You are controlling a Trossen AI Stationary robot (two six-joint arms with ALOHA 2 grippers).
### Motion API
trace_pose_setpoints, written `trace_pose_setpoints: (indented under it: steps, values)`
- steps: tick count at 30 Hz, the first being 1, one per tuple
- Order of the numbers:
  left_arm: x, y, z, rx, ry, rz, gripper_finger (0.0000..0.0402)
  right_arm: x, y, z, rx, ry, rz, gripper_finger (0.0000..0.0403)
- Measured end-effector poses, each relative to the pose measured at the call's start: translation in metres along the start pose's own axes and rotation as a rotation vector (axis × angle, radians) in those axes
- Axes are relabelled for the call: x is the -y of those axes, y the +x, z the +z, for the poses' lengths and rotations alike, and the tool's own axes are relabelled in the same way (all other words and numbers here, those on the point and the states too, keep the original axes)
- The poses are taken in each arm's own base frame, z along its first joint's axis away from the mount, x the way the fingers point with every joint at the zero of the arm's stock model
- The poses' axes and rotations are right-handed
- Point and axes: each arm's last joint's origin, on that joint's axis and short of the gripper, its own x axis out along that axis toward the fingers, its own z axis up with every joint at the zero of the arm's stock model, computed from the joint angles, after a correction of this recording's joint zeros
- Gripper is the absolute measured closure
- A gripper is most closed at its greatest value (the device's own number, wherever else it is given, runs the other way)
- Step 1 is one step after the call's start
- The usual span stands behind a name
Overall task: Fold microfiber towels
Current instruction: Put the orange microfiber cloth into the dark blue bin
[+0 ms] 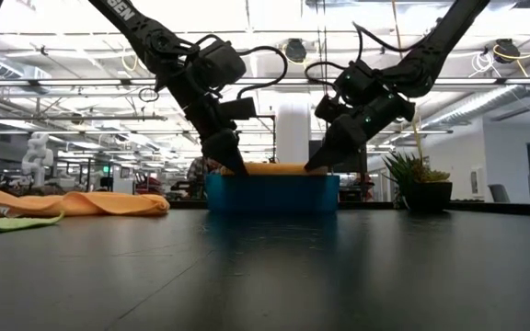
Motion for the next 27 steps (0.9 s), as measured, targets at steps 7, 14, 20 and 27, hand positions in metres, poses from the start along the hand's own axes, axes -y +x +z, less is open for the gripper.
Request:
trace_pose_setpoints:
  steps: [7,14,20,27]
  values:
    - [-0.002,-0.004,0.001,0.007,-0.006,0.004,0.0257,0.0,-0.002,0.002,0.003,-0.003,-0.004,0.0288]
    - [-0.004,-0.012,0.004,0.03,-0.012,0.015,0.0257,-0.001,-0.002,0.0,-0.018,-0.012,-0.002,0.0309]
    - [-0.002,-0.009,0.0,-0.015,0.005,-0.009,0.0278,-0.001,-0.002,-0.001,-0.024,-0.012,-0.001,0.0316]
    - [-0.001,-0.009,-0.001,-0.021,0.011,-0.011,0.0319,0.001,-0.002,-0.004,-0.074,-0.049,-0.08,0.032]
